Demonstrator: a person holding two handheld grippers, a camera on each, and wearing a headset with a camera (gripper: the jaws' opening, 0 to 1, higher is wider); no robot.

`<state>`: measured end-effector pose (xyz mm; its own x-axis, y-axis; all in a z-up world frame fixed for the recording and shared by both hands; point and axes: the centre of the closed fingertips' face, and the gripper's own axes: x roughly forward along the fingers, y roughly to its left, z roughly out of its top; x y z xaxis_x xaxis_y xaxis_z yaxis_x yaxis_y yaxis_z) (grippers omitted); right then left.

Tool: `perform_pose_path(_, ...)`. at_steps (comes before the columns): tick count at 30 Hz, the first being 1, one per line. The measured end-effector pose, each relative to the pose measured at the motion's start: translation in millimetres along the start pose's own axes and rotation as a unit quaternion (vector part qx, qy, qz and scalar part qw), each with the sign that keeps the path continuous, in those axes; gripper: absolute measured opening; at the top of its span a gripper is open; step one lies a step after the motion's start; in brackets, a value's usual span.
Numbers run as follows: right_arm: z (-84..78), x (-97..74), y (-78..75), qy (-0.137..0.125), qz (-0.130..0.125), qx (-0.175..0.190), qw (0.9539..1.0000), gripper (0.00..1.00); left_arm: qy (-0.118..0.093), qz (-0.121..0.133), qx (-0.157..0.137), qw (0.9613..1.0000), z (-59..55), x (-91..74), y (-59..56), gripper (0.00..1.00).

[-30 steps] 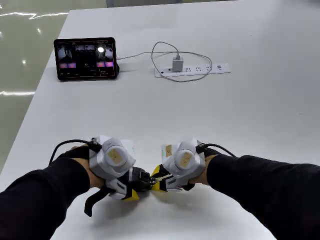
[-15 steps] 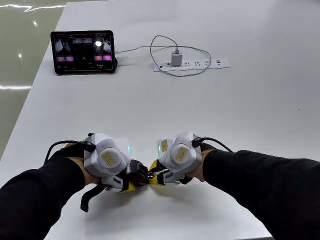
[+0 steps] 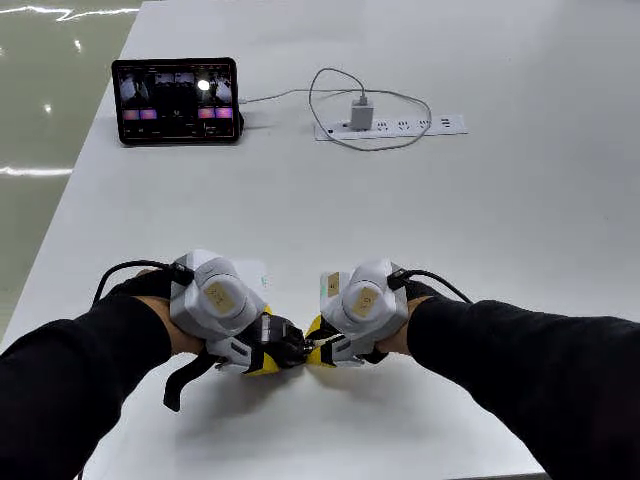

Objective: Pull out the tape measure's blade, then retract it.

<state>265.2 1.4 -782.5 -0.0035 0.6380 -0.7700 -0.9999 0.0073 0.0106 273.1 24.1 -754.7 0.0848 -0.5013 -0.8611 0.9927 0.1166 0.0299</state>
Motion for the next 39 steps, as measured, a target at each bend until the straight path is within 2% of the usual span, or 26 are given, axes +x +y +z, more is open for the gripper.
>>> perform_pose_path(3, -0.9, 0.3, 0.1, -0.007, 0.002, -0.012, 0.9999, 0.11, 0.012, 0.002, 0.020, 0.9997, -2.1, 0.9, 0.2, 0.33)
perform_pose_path(4, -1.2, 0.2, 0.0, -0.011, 0.004, -0.017, 0.9998, 0.11, 0.016, 0.000, 0.018, 0.9997, -2.0, 0.6, -0.9, 0.33)
perform_pose_path(8, -1.0, -0.6, 0.2, -0.023, 0.003, -0.022, 0.9995, 0.10, 0.016, -0.002, 0.018, 0.9997, -2.4, 0.2, -0.2, 0.32)
perform_pose_path(10, 0.0, -1.4, 0.5, -0.031, 0.007, -0.012, 0.9994, 0.10, 0.015, -0.003, 0.022, 0.9996, -2.7, 0.3, -0.2, 0.32)
perform_pose_path(13, 0.3, -1.0, 2.9, -0.032, 0.011, -0.013, 0.9994, 0.09, 0.015, -0.005, 0.030, 0.9994, -2.9, 0.3, -1.7, 0.32)
perform_pose_path(21, -4.3, -4.7, 1.1, -0.028, 0.010, -0.006, 0.9996, 0.10, 0.010, -0.004, 0.018, 0.9998, -3.1, 0.8, -0.1, 0.32)
perform_pose_path(39, -15.8, -13.9, 0.0, -0.024, 0.008, 0.001, 0.9997, 0.10, 0.008, -0.002, 0.017, 0.9998, -3.3, 0.6, 1.2, 0.32)
